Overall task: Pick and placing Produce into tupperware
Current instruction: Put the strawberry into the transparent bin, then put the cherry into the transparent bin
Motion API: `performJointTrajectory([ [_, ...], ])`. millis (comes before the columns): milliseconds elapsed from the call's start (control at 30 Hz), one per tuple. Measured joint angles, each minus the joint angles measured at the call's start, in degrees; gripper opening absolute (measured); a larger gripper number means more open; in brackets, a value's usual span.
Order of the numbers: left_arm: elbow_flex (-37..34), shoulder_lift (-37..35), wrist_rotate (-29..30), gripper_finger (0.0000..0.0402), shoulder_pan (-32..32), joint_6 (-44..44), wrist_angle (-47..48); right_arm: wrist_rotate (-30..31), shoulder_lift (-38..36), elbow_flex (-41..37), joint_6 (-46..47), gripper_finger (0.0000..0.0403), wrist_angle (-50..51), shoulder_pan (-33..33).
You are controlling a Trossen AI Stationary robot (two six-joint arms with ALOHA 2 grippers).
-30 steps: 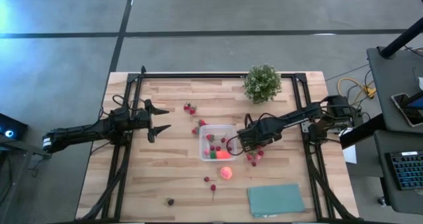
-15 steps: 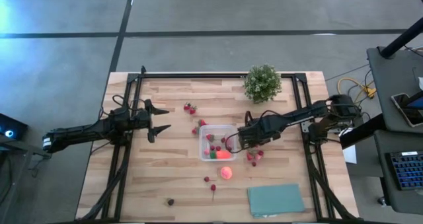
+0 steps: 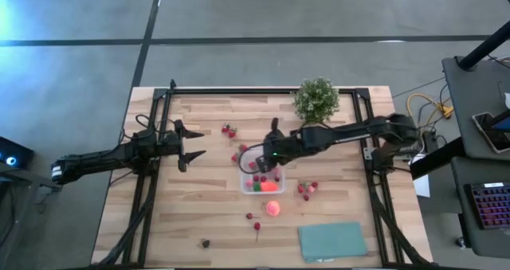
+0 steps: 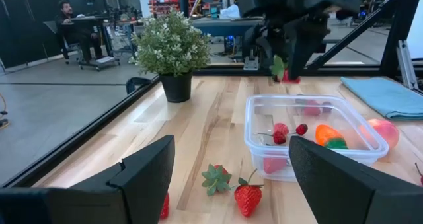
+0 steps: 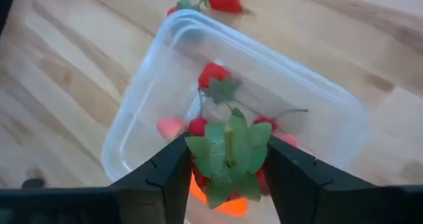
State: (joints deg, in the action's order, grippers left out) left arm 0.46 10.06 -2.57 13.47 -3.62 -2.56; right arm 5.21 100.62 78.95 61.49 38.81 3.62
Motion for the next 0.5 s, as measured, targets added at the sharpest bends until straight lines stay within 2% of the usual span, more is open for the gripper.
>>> performJointTrajectory([
  [133,0.0,-0.1,0.0,0.0283,0.0,0.0,0.0,-2.7,5.3,5.2,-1.4,0.0196,0.8,0.0],
  [300,0.0,0.0,0.0,0.0283,0.0,0.0,0.1,0.9,9.6,11.0,-3.9,0.0238,2.3,0.2],
  [500,0.0,-0.1,0.0,0.0283,0.0,0.0,0.1,4.1,8.2,15.4,-3.7,0.0259,15.9,0.2],
])
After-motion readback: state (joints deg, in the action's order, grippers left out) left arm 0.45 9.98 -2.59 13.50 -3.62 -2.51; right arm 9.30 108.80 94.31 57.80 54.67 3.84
